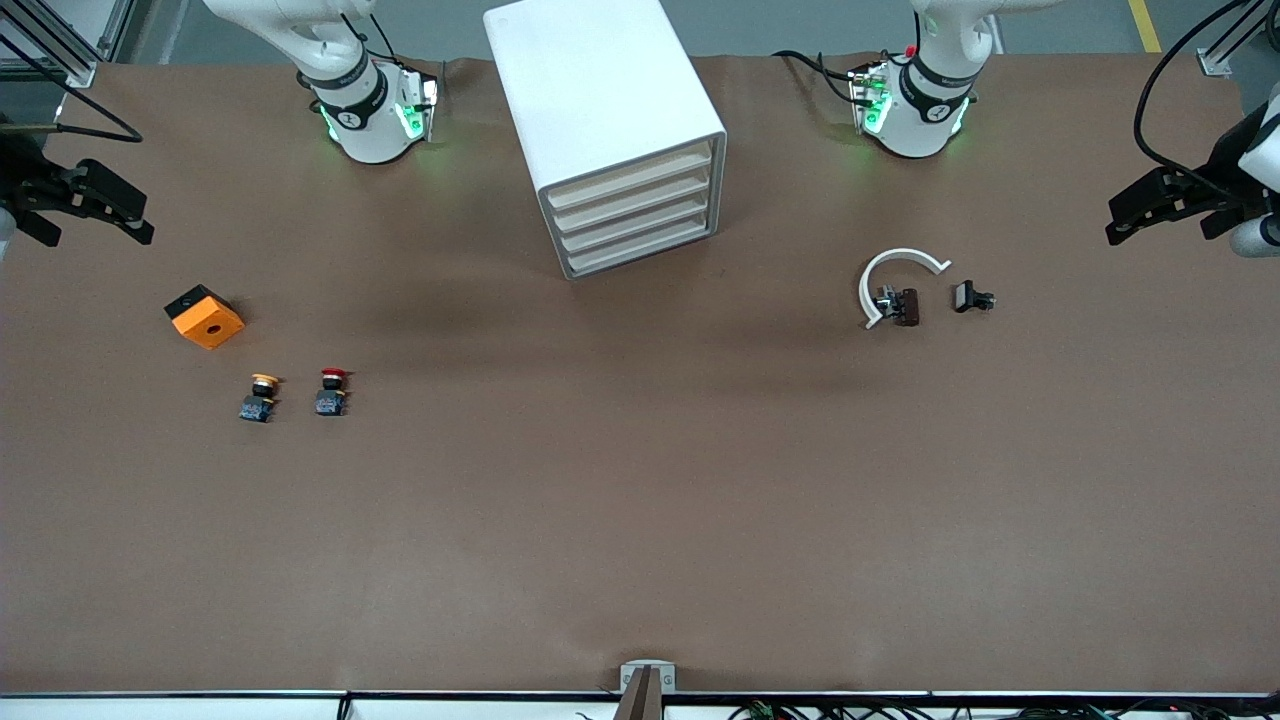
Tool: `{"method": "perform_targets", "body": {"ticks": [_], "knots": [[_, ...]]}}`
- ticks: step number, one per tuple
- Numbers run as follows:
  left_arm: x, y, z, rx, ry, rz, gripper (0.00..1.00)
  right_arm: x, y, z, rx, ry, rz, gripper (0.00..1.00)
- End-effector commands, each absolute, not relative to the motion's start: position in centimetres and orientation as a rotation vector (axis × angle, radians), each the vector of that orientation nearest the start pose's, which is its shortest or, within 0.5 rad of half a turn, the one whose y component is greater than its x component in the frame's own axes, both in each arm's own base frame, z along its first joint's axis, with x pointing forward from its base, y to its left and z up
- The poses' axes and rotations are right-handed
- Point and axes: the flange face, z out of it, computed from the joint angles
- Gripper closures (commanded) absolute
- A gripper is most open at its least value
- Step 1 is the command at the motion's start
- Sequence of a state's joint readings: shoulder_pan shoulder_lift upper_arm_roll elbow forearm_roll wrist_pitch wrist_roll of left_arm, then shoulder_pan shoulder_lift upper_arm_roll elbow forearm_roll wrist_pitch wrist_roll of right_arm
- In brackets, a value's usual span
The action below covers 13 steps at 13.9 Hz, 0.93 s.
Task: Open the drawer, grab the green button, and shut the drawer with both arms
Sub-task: 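Reach the left gripper toward the cabinet drawer handle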
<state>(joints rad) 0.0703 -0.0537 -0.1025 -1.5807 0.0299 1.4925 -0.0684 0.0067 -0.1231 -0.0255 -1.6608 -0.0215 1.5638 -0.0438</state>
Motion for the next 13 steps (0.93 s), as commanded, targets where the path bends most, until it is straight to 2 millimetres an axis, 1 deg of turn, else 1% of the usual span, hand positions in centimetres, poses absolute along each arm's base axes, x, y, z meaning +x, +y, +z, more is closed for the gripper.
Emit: {"method": "perform_targets", "body": {"ticks": [1, 3, 4, 6, 7, 8, 10, 12, 13], "knots": [[53.1, -1.2, 64.5, -3.092, -0.072, 0.063, 0.00, 51.7, -1.4, 65.1, -3.146, -0.031, -0.050, 0.00], [53.2, -1.1, 64.5, -3.096, -0.078, 0.063, 0.00, 51.7, -1.5, 65.1, -3.146, -0.029, -0.050, 0.00], [53.5, -1.1, 64.0, -3.090, -0.079, 0.077, 0.00, 51.7, -1.3, 65.2, -3.146, -0.034, -0.053, 0.00], [54.7, -1.1, 61.8, -3.096, -0.072, 0.141, 0.00, 51.7, -1.3, 65.1, -3.146, -0.034, -0.050, 0.00], [55.3, -1.5, 60.8, -3.098, -0.069, 0.168, 0.00, 51.7, -1.4, 65.1, -3.146, -0.031, -0.050, 0.00], [56.0, -1.8, 59.3, -3.110, -0.114, 0.210, 0.00, 51.7, -1.2, 65.2, -3.146, -0.036, -0.053, 0.00], [57.2, -2.3, 56.4, -3.170, -0.359, 0.318, 0.00, 51.8, -1.1, 65.2, -3.149, -0.043, -0.062, 0.00], [58.6, -3.4, 52.6, -3.170, -0.541, 0.457, 0.00, 52.3, -0.7, 65.2, -3.151, -0.060, -0.077, 0.00], [59.3, -4.1, 50.4, -3.130, -0.633, 0.522, 0.00, 52.7, -0.6, 65.3, -3.150, -0.063, -0.082, 0.00]]}}
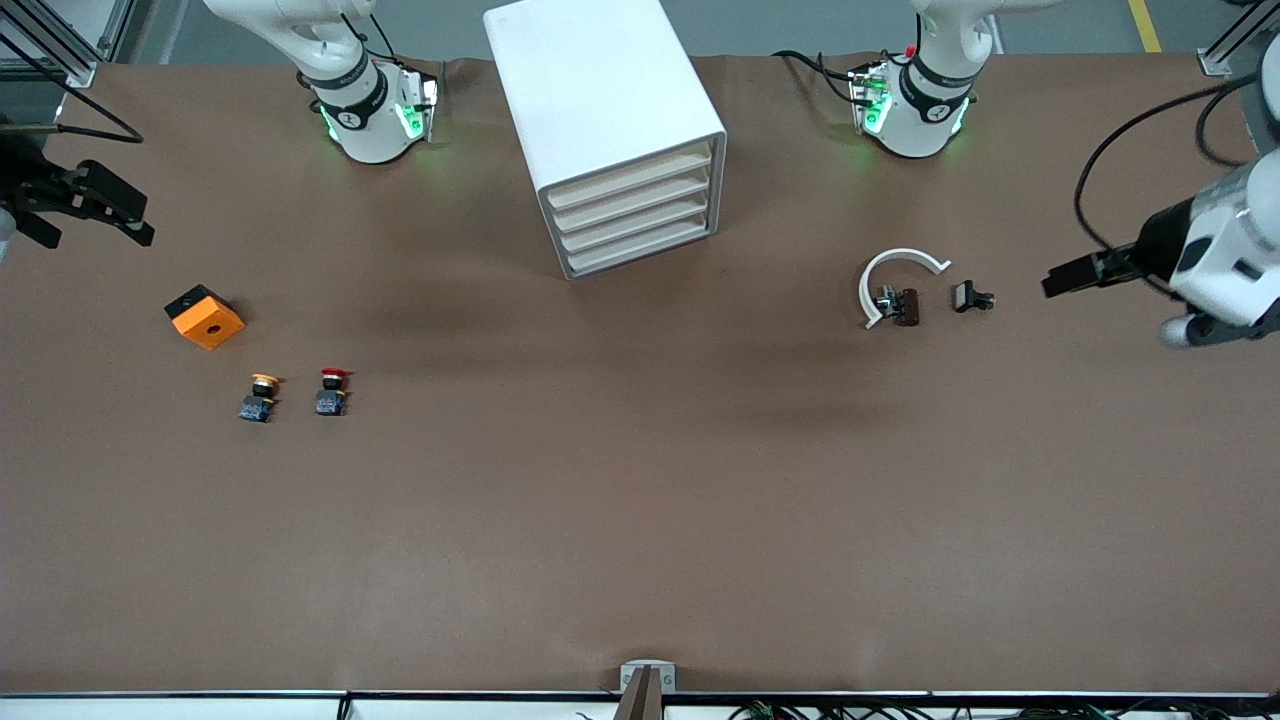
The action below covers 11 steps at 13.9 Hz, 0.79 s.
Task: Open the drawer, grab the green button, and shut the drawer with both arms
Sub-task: 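Reach the left gripper toward the cabinet drawer handle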
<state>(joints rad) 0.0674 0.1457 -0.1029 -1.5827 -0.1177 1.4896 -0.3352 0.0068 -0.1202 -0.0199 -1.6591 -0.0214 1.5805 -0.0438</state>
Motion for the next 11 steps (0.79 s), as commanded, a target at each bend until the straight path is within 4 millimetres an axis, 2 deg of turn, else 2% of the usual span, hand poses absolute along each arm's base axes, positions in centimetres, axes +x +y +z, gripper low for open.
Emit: {"method": "perform_targets", "body": {"ticks": [1, 2, 4, 5, 6, 9, 10, 11], "knots": [[59.7, -5.0, 48.8, -3.087, -0.722, 0.565, 0.00, 53.1, -0.6, 65.5, -3.150, -0.070, -0.089, 0.00], [59.9, -7.2, 47.0, -3.032, -0.825, 0.625, 0.00, 53.5, -0.4, 65.6, -3.150, -0.077, -0.096, 0.00], [60.4, -9.5, 43.5, -2.905, -1.106, 0.777, 0.00, 54.1, 0.6, 65.5, -3.154, -0.113, -0.096, 0.00], [60.6, -11.7, 41.5, -2.816, -1.242, 0.867, 0.00, 54.4, 1.3, 65.4, -3.155, -0.130, -0.097, 0.00], [61.8, -13.3, 39.6, -2.678, -1.437, 0.924, 0.00, 54.9, 1.7, 65.5, -3.156, -0.137, -0.099, 0.00], [64.5, -19.5, 34.5, -2.342, -1.749, 0.979, 0.00, 55.7, 2.1, 65.7, -3.155, -0.137, -0.109, 0.00], [65.2, -20.5, 32.6, -2.207, -1.884, 1.026, 0.00, 55.7, 2.1, 65.7, -3.155, -0.137, -0.109, 0.00], [65.8, -20.6, 30.2, -2.033, -2.032, 1.131, 0.00, 55.8, 2.1, 65.7, -3.155, -0.137, -0.109, 0.00]]}}
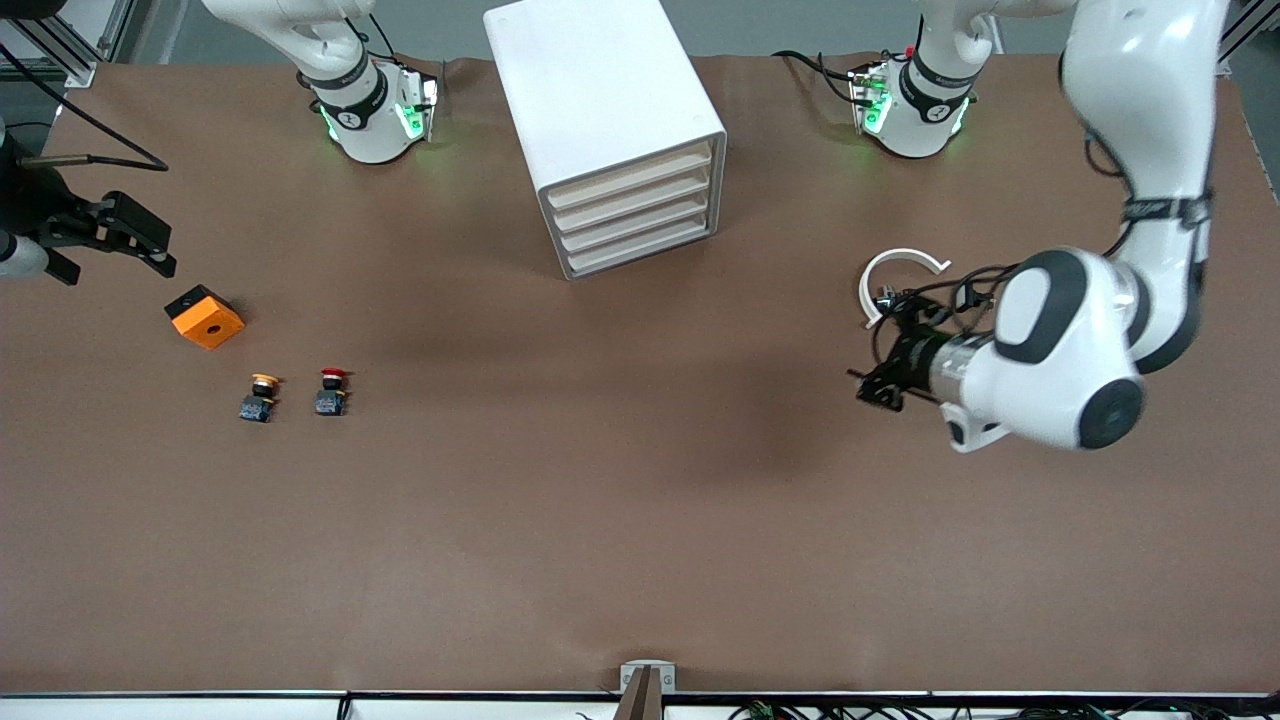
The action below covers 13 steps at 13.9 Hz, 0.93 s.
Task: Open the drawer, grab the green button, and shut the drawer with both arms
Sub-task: 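Reach the left gripper toward the cabinet drawer handle, then grasp the drawer and pull it open while the right gripper approaches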
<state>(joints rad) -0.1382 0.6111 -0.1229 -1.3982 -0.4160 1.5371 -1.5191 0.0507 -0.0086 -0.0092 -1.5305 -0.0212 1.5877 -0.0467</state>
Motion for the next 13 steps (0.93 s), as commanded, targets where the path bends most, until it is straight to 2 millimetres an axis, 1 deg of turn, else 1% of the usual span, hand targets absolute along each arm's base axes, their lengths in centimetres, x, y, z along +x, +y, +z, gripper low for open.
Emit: {"method": "perform_targets", "body": {"ticks": [1, 3, 4, 5, 6, 7, 8, 9, 10, 11, 13], "knots": [[65.9, -20.9, 28.5, -1.916, -2.095, 1.224, 0.00, 56.0, 2.5, 65.3, -3.157, -0.149, -0.100, 0.00], [65.4, -22.1, 26.8, -1.862, -2.085, 1.250, 0.00, 56.4, 4.0, 64.4, -3.162, -0.188, -0.076, 0.00], [64.9, -23.1, 25.6, -1.853, -2.058, 1.269, 0.00, 56.6, 4.4, 64.1, -3.166, -0.201, -0.072, 0.00], [64.5, -23.7, 25.0, -1.825, -2.055, 1.330, 0.00, 56.9, 4.6, 63.7, -3.166, -0.206, -0.062, 0.00], [63.7, -24.4, 23.3, -1.766, -2.037, 1.420, 0.00, 57.0, 4.8, 63.8, -3.166, -0.213, -0.067, 0.00], [62.9, -25.0, 21.9, -1.717, -2.013, 1.481, 0.00, 57.3, 5.1, 63.5, -3.165, -0.218, -0.060, 0.00], [61.6, -26.8, 21.0, -1.697, -1.963, 1.507, 0.00, 57.5, 5.6, 63.3, -3.165, -0.225, -0.058, 0.00], [60.2, -29.2, 20.6, -1.682, -1.922, 1.496, 0.00, 57.7, 5.9, 63.1, -3.166, -0.235, -0.051, 0.00], [59.0, -31.2, 19.2, -1.633, -1.894, 1.473, 0.00, 57.7, 5.7, 63.1, -3.164, -0.230, -0.050, 0.00], [57.8, -32.5, 18.1, -1.582, -1.865, 1.483, 0.00, 57.7, 5.5, 63.1, -3.164, -0.223, -0.048, 0.00], [55.8, -35.4, 17.3, -1.484, -1.816, 1.539, 0.00, 57.7, 5.7, 63.0, -3.162, -0.225, -0.050, 0.00]]}}
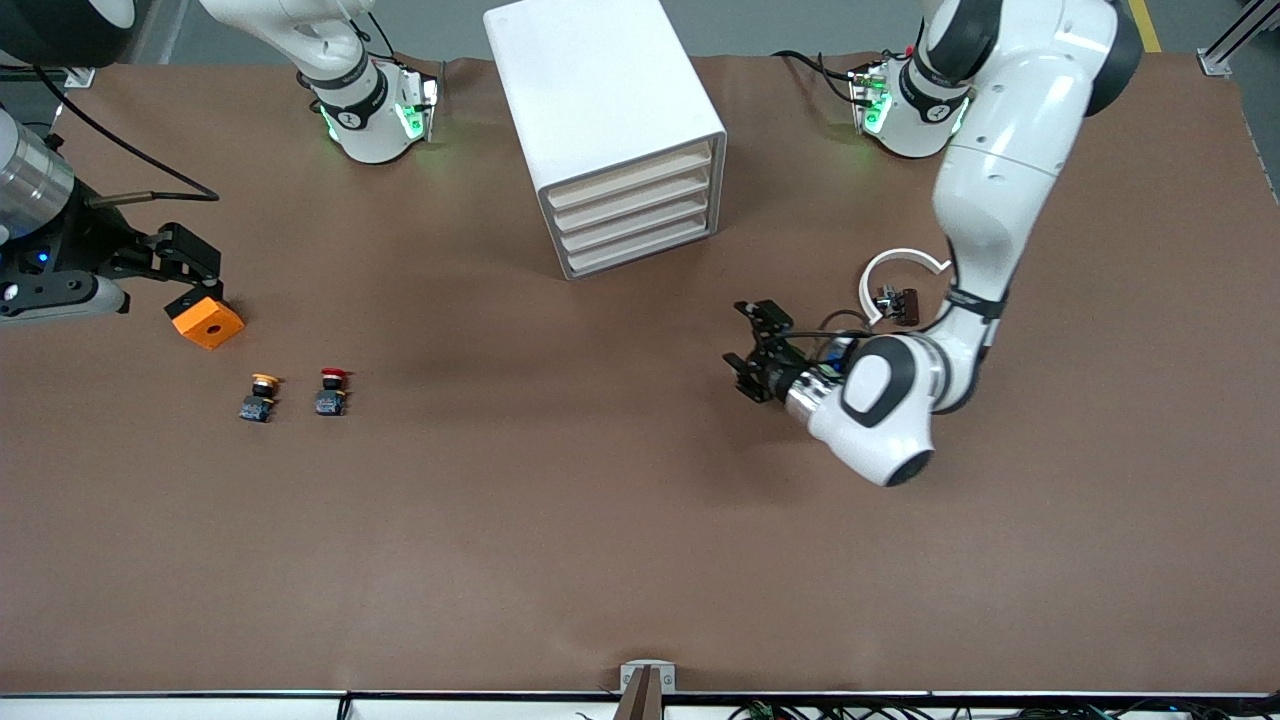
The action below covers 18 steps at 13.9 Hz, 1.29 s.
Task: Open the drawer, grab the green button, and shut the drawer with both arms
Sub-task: 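Grasp the drawer and pull it open while the right gripper approaches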
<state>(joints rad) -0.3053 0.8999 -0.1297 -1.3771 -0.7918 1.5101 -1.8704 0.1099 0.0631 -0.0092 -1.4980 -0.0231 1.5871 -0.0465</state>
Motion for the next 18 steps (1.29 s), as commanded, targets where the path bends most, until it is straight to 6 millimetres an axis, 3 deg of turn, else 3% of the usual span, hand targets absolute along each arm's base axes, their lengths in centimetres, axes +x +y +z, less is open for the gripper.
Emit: {"method": "perform_targets", "body": {"ticks": [1, 3, 5, 7, 10, 14, 16, 18], "knots": [[55.3, -35.8, 16.4, 1.809, 2.288, -1.946, 0.00, 58.0, 5.8, 62.6, -3.158, -0.228, -0.038, 0.00], [53.4, -38.0, 15.0, 1.789, 2.408, -1.980, 0.00, 58.1, 5.9, 62.2, -3.154, -0.230, -0.028, 0.00], [52.6, -38.8, 14.6, 1.717, 2.538, -1.998, 0.00, 58.8, 6.2, 60.7, -3.147, -0.230, 0.014, 0.00], [51.4, -40.1, 14.6, 1.694, 2.644, -2.012, 0.00, 58.7, 8.3, 60.0, -3.147, -0.262, 0.044, 0.00], [49.5, -41.5, 13.0, 1.727, 2.669, -2.063, 0.00, 58.8, 9.8, 59.3, -3.159, -0.044, 0.059, 0.00], [46.9, -44.4, 12.8, 1.806, 2.648, -2.077, 0.01, 58.0, 14.5, 59.3, -3.159, 0.084, 0.044, 0.00], [45.3, -45.7, 12.1, 1.860, 2.640, -2.082, 0.06, 57.3, 17.5, 58.9, -3.162, 0.166, 0.050, 0.00], [44.2, -46.6, 11.8, 1.896, 2.641, -2.079, 0.17, 56.7, 20.0, 58.5, -3.153, 0.307, 0.058, 0.00]]}}
